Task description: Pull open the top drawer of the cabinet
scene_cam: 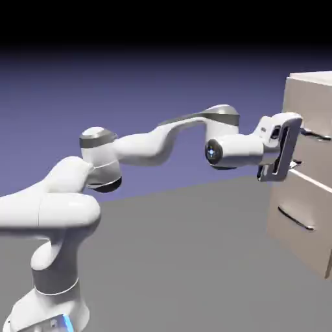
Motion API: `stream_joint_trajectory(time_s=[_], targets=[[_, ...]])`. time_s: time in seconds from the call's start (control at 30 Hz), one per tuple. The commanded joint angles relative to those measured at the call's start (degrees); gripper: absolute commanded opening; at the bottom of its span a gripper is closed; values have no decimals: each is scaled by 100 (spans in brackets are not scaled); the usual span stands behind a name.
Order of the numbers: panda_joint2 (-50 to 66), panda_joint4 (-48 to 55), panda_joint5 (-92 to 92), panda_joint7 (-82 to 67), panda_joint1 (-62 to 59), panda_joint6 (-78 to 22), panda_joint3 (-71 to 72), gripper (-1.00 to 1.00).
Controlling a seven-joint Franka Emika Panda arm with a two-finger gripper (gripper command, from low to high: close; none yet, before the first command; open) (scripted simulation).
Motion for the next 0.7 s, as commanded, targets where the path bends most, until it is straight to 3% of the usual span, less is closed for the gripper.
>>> stream_joint_trajectory(time_s=[0.0, 0.17, 0.2, 0.67], targets=[[-11, 207, 7, 21, -131, 76, 9, 0], [-61, 1183, 41, 122, -746, 436, 49, 0], [-61, 1183, 41, 122, -746, 436, 49, -100], [98, -1515, -137, -117, 1016, -502, -114, -100]])
